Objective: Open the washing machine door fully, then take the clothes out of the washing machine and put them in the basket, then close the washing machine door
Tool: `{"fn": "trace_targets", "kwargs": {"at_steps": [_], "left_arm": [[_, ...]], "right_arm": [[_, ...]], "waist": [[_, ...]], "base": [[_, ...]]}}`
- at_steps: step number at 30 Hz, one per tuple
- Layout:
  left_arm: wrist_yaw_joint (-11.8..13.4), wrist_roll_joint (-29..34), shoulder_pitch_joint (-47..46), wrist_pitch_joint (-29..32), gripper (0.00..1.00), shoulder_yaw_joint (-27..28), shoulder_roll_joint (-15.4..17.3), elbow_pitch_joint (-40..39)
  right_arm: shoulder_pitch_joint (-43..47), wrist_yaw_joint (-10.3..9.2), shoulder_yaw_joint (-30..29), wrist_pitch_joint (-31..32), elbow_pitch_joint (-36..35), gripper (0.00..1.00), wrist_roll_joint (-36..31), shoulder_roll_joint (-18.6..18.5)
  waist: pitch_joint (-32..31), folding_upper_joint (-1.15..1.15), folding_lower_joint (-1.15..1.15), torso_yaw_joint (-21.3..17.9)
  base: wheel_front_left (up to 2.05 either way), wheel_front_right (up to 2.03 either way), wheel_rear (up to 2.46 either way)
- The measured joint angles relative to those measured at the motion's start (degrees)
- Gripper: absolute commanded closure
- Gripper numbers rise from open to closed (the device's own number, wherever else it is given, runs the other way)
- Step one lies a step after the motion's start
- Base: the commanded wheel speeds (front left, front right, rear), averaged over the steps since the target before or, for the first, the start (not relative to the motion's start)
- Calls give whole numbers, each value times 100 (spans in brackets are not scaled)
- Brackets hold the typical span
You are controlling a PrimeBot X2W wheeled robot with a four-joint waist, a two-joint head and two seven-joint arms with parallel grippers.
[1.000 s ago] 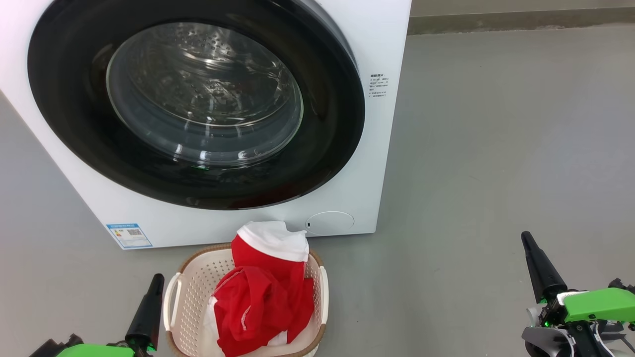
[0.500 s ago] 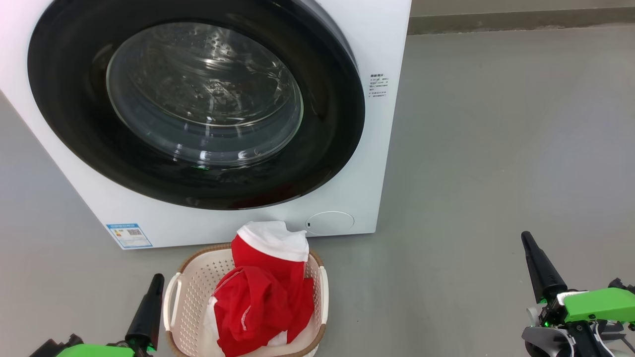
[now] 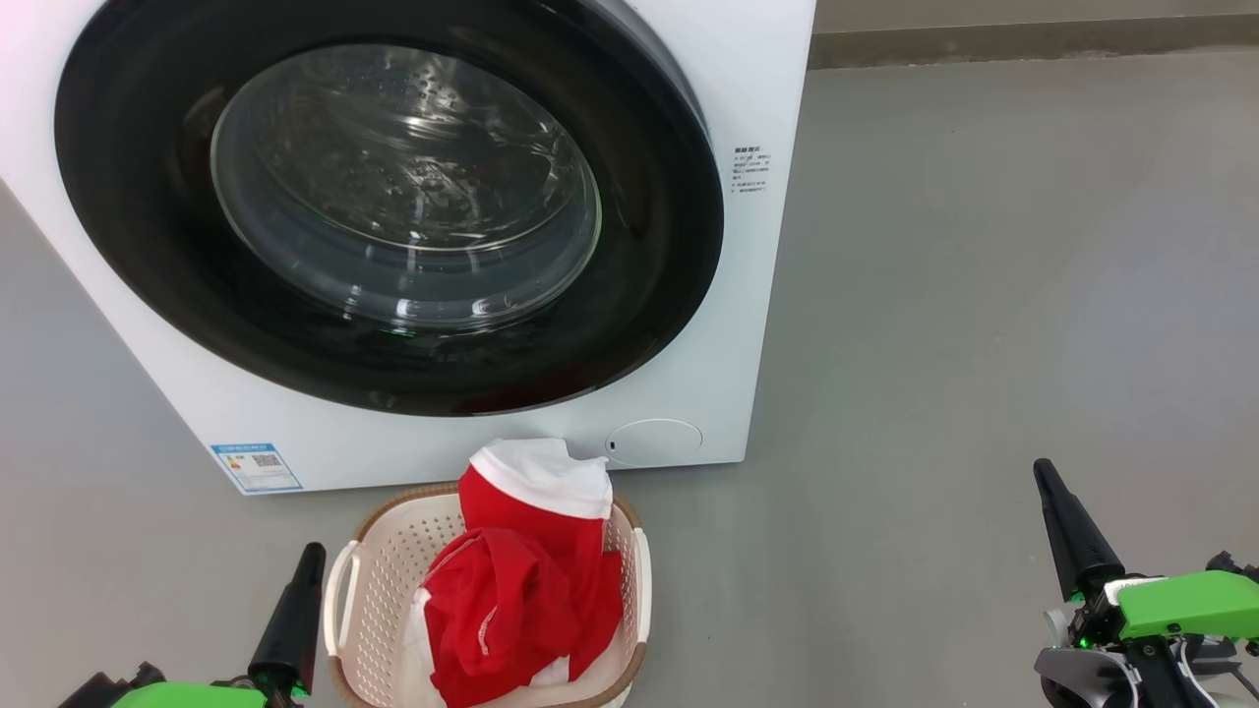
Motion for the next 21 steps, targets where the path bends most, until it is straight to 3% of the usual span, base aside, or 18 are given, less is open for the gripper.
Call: {"fn": "trace_targets", "kwargs": {"at_steps": [21], "left_arm": [[0, 0, 0, 0, 100, 0, 0, 0]], "right_arm": [[0, 0, 0, 0, 0, 100, 0, 0]], "waist": [[0, 0, 0, 0]], "base": [[0, 0, 0]]}}
